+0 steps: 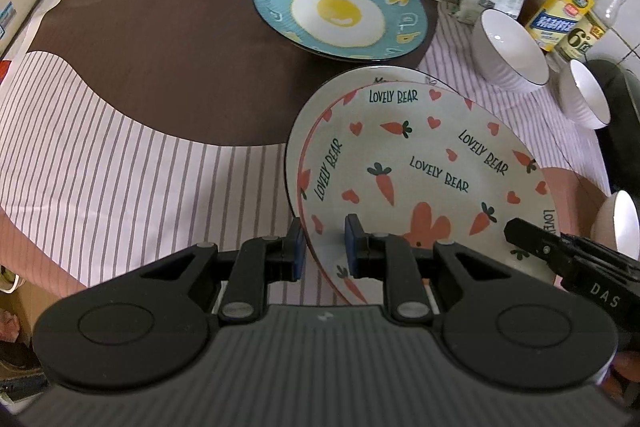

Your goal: Organize plates and bowls

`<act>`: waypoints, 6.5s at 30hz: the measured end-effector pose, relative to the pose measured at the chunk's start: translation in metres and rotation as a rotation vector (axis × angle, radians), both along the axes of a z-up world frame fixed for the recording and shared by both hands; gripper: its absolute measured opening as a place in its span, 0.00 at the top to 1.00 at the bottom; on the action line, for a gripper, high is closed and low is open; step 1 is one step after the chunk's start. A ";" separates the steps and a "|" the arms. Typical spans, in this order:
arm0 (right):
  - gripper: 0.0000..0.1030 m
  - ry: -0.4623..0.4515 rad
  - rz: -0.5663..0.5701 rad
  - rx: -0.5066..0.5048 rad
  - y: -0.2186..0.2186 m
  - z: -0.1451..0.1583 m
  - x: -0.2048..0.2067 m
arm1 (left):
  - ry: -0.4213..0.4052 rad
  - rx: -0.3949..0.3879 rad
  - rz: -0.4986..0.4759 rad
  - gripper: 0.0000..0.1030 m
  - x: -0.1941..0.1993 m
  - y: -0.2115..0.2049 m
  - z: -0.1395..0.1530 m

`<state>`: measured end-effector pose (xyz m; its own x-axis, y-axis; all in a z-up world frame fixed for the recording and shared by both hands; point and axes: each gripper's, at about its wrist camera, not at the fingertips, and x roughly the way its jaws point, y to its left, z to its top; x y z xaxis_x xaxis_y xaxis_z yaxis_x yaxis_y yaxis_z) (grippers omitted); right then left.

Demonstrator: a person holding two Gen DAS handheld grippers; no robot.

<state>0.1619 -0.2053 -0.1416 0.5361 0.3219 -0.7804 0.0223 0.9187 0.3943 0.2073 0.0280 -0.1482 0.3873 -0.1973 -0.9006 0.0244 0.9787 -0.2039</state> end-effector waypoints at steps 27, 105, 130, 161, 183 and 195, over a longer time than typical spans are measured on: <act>0.69 0.027 0.055 -0.235 0.029 0.001 0.016 | 0.053 0.022 0.047 0.81 0.013 -0.006 -0.016; 0.36 -0.028 -0.006 -0.092 0.037 -0.044 0.203 | -0.279 0.014 0.150 0.59 0.170 0.046 -0.034; 0.72 -0.035 -0.061 -0.115 0.042 -0.074 0.226 | -0.211 -0.167 0.174 0.81 0.191 0.061 -0.070; 0.81 -0.200 -0.011 -0.009 0.019 0.042 0.129 | -0.255 -0.257 0.158 0.84 0.094 0.067 0.045; 0.80 -0.149 -0.003 -0.038 0.016 0.067 0.026 | -0.185 -0.231 0.109 0.84 -0.006 0.049 0.056; 0.81 -0.074 -0.027 -0.030 0.005 0.039 0.011 | -0.095 -0.211 0.087 0.84 -0.012 0.036 0.022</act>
